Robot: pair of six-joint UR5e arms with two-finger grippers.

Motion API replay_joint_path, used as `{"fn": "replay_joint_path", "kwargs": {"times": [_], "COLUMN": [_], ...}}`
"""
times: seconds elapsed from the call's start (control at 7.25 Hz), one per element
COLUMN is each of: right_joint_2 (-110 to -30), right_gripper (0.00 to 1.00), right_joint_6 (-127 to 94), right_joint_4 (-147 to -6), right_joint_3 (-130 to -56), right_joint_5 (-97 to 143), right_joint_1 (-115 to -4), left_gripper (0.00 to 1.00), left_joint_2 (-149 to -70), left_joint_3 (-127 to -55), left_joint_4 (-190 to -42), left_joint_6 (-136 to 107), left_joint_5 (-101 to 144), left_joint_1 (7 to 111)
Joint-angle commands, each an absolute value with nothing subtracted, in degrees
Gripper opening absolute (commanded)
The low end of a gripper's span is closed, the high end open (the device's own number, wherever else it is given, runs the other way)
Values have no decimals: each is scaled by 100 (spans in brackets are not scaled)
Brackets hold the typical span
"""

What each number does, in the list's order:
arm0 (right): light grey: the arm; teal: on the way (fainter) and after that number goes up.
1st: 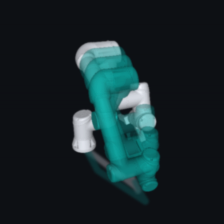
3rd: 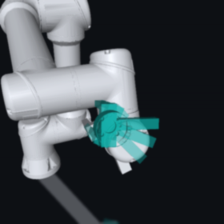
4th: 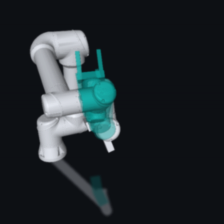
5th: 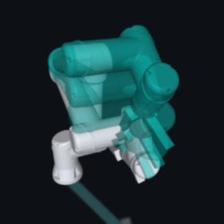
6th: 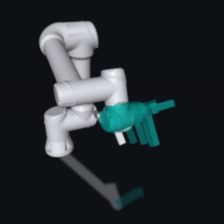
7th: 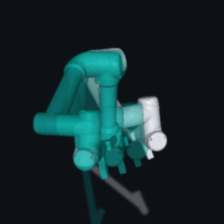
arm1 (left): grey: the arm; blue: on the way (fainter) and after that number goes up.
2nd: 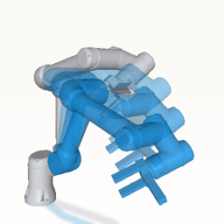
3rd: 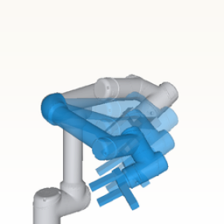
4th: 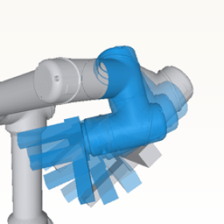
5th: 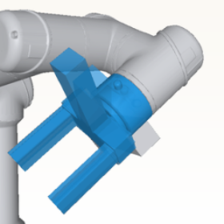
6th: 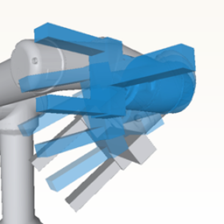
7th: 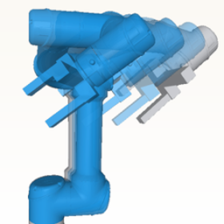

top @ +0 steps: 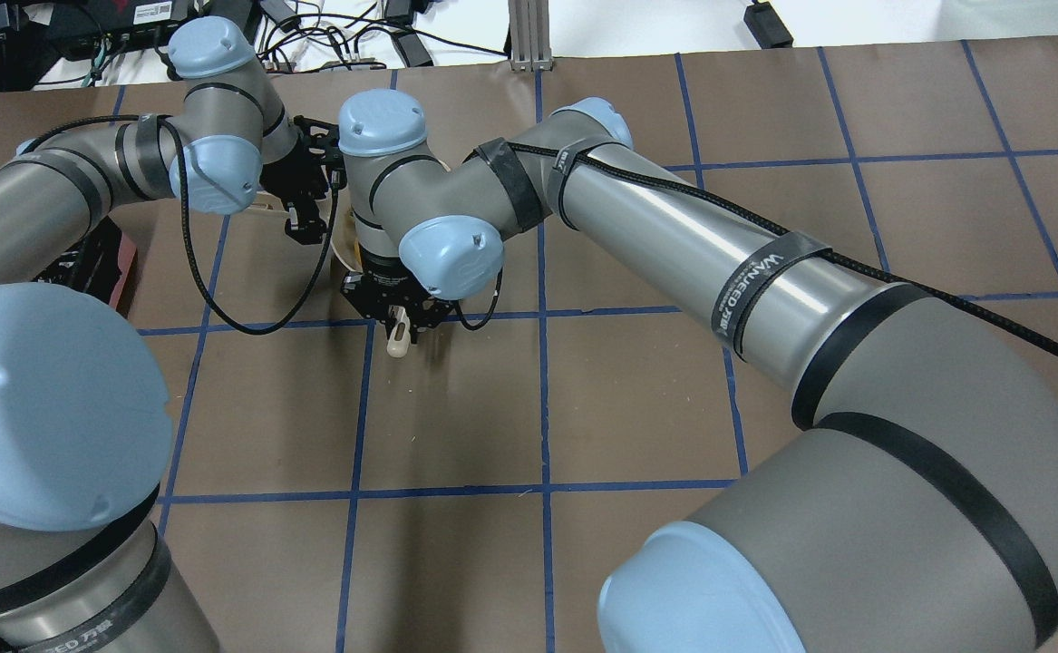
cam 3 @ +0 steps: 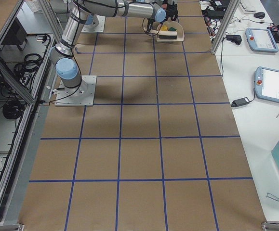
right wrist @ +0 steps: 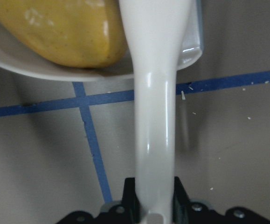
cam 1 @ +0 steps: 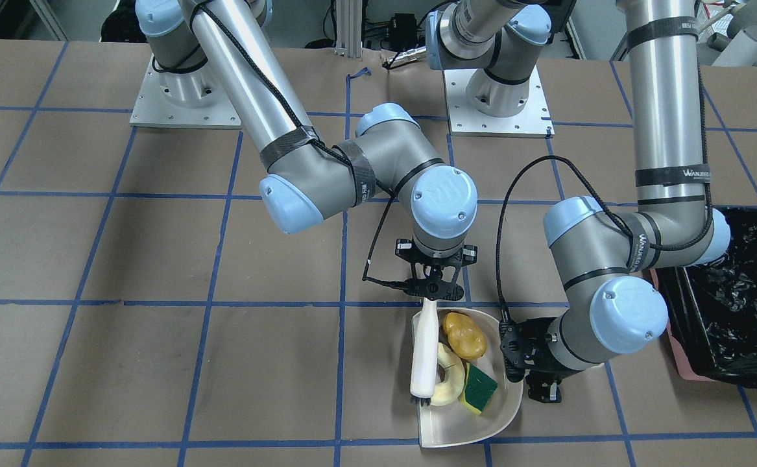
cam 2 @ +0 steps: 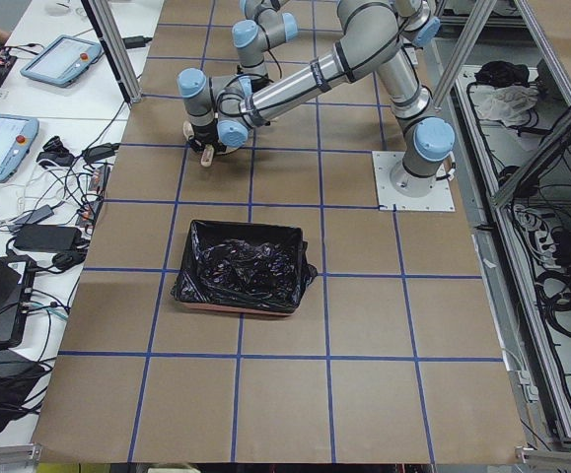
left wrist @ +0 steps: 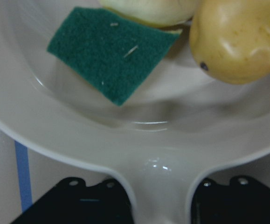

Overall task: Sweep and dump trash into bin
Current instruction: 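Push the remaining items into the dustpan with the brush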

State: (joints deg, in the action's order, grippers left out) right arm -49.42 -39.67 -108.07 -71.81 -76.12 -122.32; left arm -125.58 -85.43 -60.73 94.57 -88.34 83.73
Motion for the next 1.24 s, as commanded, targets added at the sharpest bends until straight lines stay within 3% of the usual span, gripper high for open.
{"fn": "replay_joint_path", "kwargs": {"times": [0.0, 1.1], "right_joint_2": [-4904, -5351], "right_gripper": [8, 8], "right_joint_6": [-4034, -3982], "right_joint_4": [-10872, -9627], "right_joint_3": [-6997, -7040], "right_joint_5": [-7341, -8401], "right_joint_1": [-12269, -12182], "left_gripper": [2, 2], "left_joint_2": [-12568, -12524], "left_joint_3": [-8543, -8508], "left_joint_4": [-6073, -6056], "left_joint_6": [9466, 9519], "left_joint_5": [-8772, -8833], "left_joint_1": [8358, 8446]}}
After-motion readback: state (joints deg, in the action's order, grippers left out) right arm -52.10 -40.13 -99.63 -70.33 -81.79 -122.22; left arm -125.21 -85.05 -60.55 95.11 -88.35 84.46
